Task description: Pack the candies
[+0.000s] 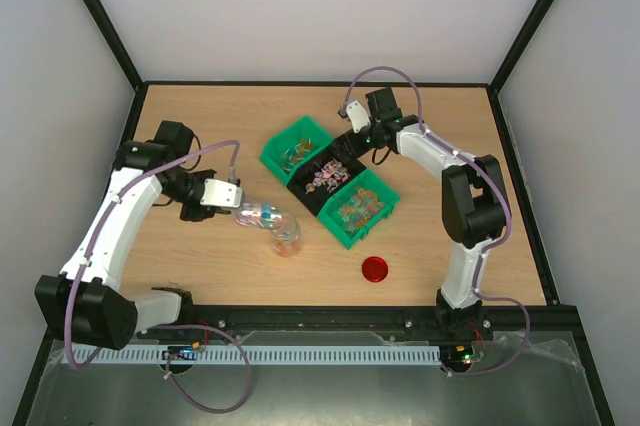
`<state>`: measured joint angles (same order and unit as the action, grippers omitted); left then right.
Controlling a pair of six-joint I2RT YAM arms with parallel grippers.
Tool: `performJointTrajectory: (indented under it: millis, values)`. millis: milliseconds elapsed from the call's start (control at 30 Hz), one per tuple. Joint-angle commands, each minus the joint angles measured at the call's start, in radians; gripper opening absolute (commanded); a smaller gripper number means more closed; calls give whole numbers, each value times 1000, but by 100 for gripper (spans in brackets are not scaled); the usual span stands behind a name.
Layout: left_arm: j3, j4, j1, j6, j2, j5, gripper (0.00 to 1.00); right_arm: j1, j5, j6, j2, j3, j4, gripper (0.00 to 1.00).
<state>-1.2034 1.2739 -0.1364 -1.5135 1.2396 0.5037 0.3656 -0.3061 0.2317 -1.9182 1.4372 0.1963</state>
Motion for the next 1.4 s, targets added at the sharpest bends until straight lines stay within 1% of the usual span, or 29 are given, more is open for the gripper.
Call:
performJointTrajectory:
  millis: [0,500,1100,1367]
  values:
    - [-28,19,-23,6,-7,-8,2,-1,-5,-10,37,-16,3,99]
    - [-46,19,-74,27,-9,-59,2,-1,-4,-17,45,-31,1,99]
    - [-58,18,-89,42,-3,-77,2,-2,5,-1,56,-45,6,99]
    - [-64,17,-94,50,-5,-88,2,-2,-2,30,48,-39,29,99]
